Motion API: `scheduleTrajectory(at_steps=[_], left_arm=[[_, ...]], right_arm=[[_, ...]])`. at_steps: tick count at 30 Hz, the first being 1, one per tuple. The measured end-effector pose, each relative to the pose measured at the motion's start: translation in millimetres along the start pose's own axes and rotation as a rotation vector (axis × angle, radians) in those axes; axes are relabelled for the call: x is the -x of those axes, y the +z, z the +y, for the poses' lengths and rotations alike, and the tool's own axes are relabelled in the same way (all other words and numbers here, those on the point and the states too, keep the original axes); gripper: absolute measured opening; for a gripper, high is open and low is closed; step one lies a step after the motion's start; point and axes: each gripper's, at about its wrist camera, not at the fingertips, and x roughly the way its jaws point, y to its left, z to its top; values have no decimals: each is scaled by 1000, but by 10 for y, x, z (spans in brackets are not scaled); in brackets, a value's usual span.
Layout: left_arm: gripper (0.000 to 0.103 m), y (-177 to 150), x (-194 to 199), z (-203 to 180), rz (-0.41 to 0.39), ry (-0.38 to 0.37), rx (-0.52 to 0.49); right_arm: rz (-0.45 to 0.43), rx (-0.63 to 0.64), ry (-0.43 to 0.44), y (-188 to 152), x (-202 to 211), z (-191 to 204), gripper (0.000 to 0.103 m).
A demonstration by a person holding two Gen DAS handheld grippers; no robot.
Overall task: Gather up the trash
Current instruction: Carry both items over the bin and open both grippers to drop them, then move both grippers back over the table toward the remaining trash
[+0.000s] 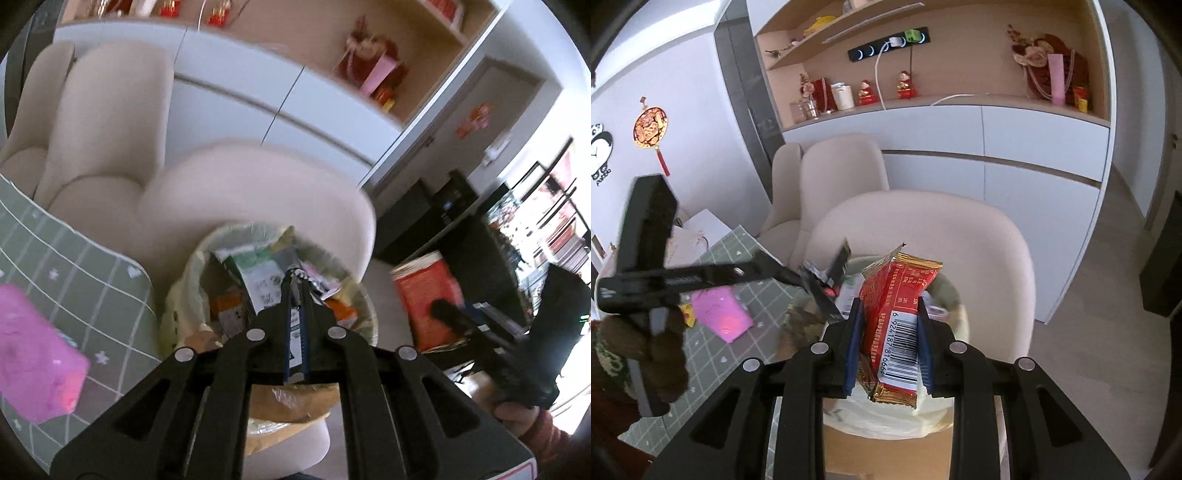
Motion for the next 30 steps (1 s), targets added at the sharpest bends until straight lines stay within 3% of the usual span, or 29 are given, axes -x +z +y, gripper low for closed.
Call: scheduleTrajectory(at_steps=[4,9,12,15,21,30], left_arm=[[4,-38,-222,-1,37,26,-9],[36,-33,-243,56,49,40,2],[43,-44,-151,20,26,70,-8],[44,-73,51,29,-8,118,-5],[44,-201,506,146,-77,213,43],[45,-504,957,353,-151,303,137]], right_arm=[[8,-9,28,46,-101,-82,26],[34,44,99,108,-354,74,26],[64,72,152,152,-594,210,26],[123,105,207,146,-904,367,26],[277,175,180,-25,-1472,572,26],[315,239,137,-134,-1638,633,26]])
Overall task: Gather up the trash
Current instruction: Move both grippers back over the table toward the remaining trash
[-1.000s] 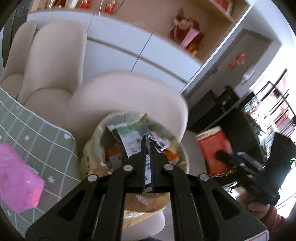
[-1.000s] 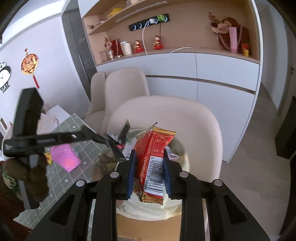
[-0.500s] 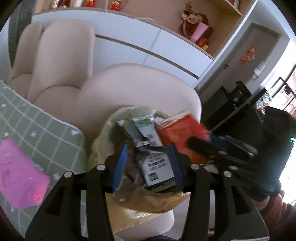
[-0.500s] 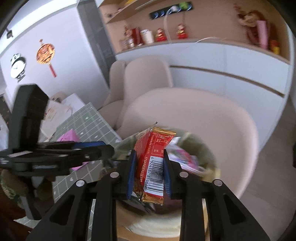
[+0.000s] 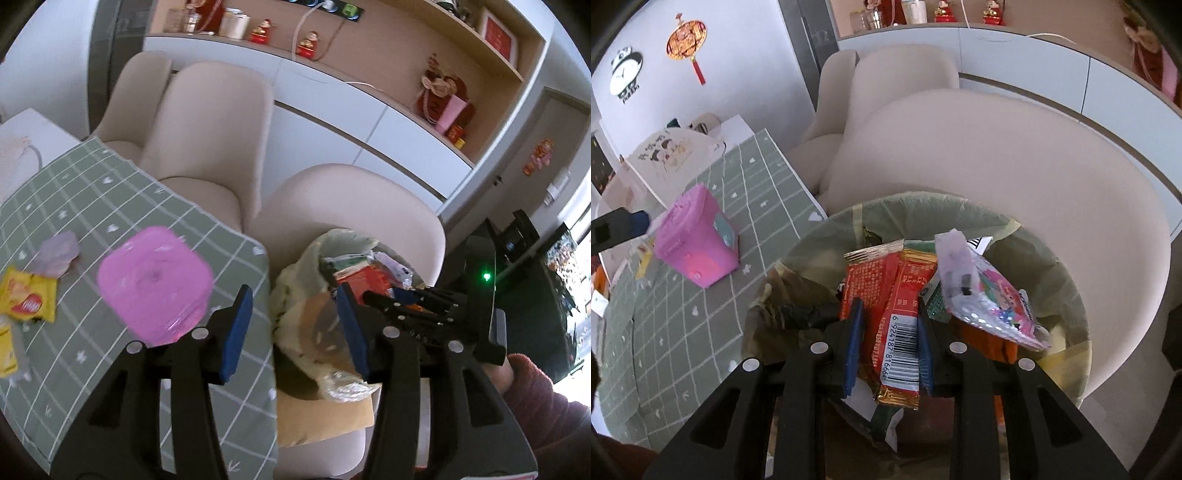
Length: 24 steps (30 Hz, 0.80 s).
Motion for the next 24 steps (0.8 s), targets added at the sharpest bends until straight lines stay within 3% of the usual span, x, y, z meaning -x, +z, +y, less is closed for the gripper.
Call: scheduleTrajectory(at_steps=[9,15,20,24], left_arm=[[45,-264,334,253,4,62,18],[52,-444,641,613,-17,96,26],[52,-634,881,1087,-31,134,94],[52,-804,1014,1485,-43,170,158]], right_arm=[[-9,-128,25,-127,-16,-166,32],[-97,-147,20,-184,269,-66,46],[-194,-137,-32,-189,588,168,47],[-257,-95,-5,-156,809,518,47]])
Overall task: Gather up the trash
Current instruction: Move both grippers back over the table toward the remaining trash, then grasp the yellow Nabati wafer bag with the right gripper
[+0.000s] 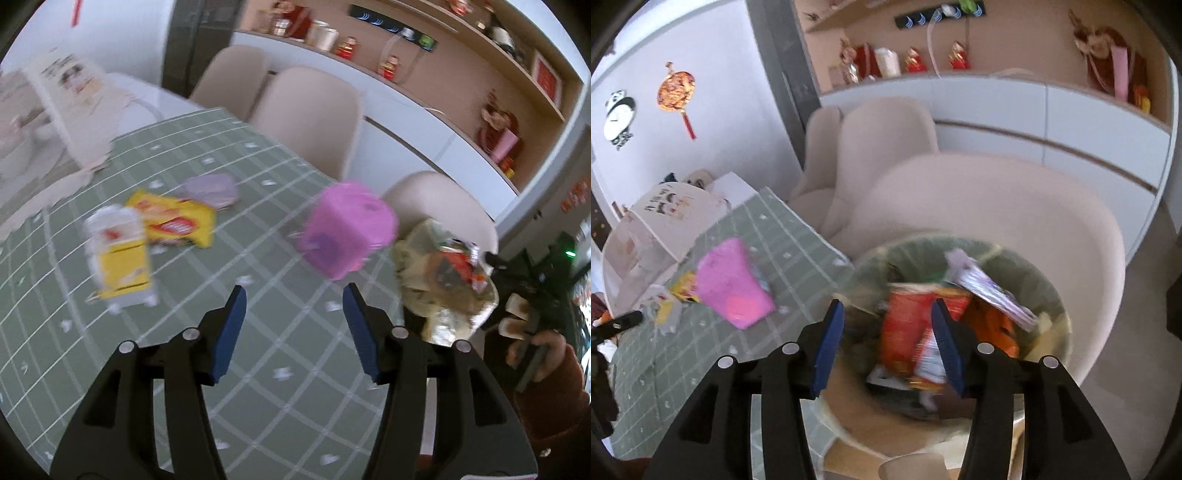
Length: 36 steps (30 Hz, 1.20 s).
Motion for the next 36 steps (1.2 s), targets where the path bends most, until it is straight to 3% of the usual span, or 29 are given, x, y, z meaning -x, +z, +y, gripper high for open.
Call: scheduleTrajectory(at_steps=[3,8,13,21,32,36], left_arm=[[52,-69,45,322,-10,33,55],[52,-150,139,808,-39,120,122],[52,-151,209,1146,-57,123,163],[52,83,186,1143,-121,79,107],[52,-177,191,1414,-67,106,234],[52,-256,235,1517,-73,114,271]], right_arm=[[4,46,67,19,58,316,48],[105,171,261,-107,-131,1181,48],[199,276,389,-296,-531,1994,48],[248,375,418,-422,-1067,2540,48],[204,574,443,-266,-1827,3163,48],[193,694,435,-309,-2047,3401,39]])
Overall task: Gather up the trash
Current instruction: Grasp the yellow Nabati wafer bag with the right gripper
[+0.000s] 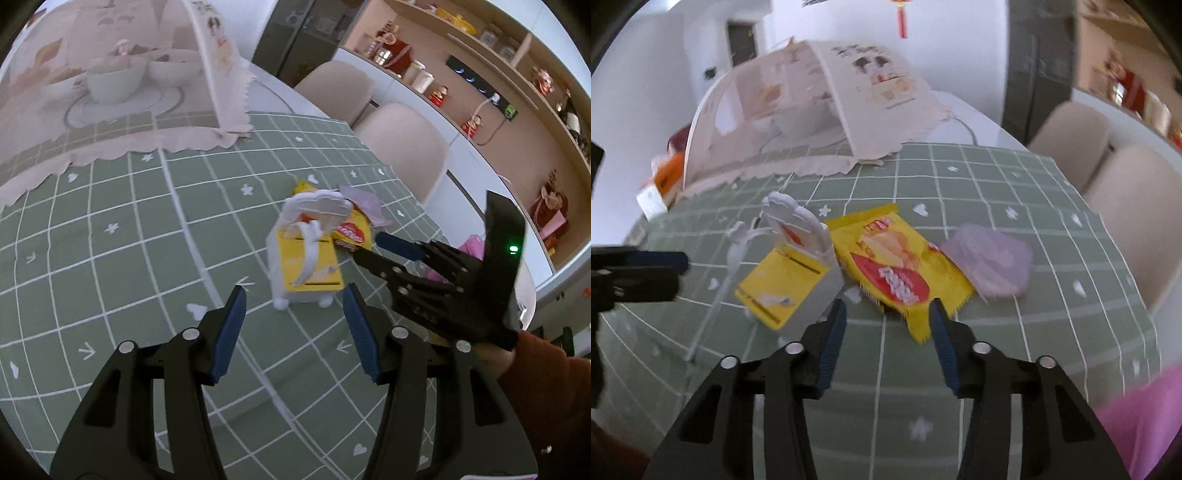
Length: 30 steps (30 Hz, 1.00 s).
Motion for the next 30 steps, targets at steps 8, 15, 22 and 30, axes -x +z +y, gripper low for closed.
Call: scheduleTrajectory(at_steps=[8,15,22,30], left_arm=[[52,31,39,126,-16,12,30],[52,96,63,-16,-32,-21,-8],[52,259,-107,-557,4,-116,-115],[52,494,-898,-1229,143,-196,-165]], right_arm=[[57,41,3,31,-193,22,14],[50,-72,16,-275,371,34,7],[46,-215,-29,-787,979,10,7],[47,-353,-65,-1388,1274,-98,7]])
